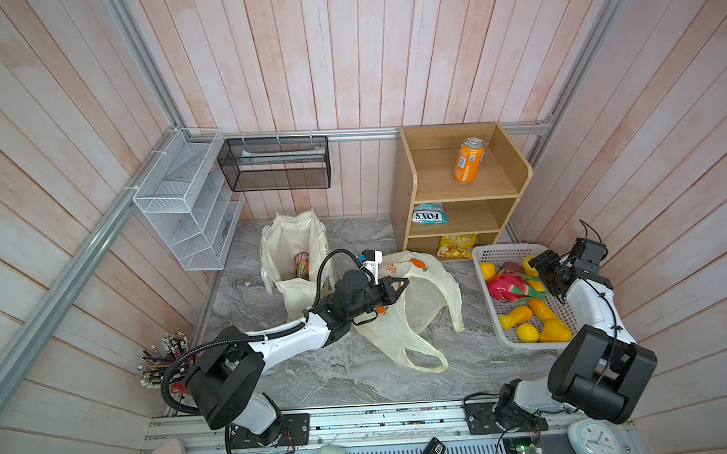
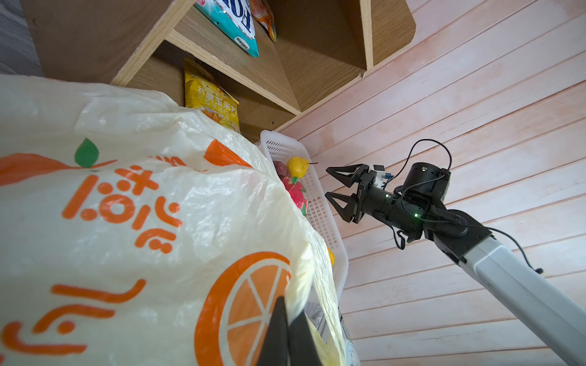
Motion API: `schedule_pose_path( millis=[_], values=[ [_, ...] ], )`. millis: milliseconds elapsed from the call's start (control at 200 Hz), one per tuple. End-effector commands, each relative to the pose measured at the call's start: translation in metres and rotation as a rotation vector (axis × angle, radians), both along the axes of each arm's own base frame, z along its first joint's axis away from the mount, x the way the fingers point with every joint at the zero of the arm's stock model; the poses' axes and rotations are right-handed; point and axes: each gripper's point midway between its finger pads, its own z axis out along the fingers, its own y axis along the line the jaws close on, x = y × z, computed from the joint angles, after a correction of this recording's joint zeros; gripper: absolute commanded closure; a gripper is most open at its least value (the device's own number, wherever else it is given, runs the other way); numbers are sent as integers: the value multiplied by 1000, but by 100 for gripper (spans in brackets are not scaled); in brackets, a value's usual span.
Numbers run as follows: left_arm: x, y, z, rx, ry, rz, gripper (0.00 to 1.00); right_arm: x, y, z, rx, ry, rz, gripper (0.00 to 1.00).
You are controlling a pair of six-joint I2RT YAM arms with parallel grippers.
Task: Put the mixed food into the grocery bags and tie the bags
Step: 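Lower the right gripper onto the yellow pear and close on it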
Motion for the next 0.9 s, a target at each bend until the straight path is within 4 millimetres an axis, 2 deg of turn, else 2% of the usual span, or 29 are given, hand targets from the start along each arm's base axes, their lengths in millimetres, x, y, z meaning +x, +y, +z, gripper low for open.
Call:
schedule_pose_path(
  millis=[0, 200, 535, 710, 890],
  values=[
    [0, -5, 15, -33, -52, -17, 100, 4, -22, 1, -115, 54, -7, 27],
    [-3, -5, 21, -61, -61, -26, 100, 17, -37, -9, -202, 101, 19, 26],
    [-4, -4, 19, -81, -43, -36, 100, 53, -31, -27, -306, 196, 92, 24],
    [-2, -2, 16, -83, -36, -32, 100, 61, -43, -32, -345, 233, 73, 24],
    [1, 0, 16, -89, -33, -26, 100, 71, -43, -41, -348, 252, 97, 25]
  ],
)
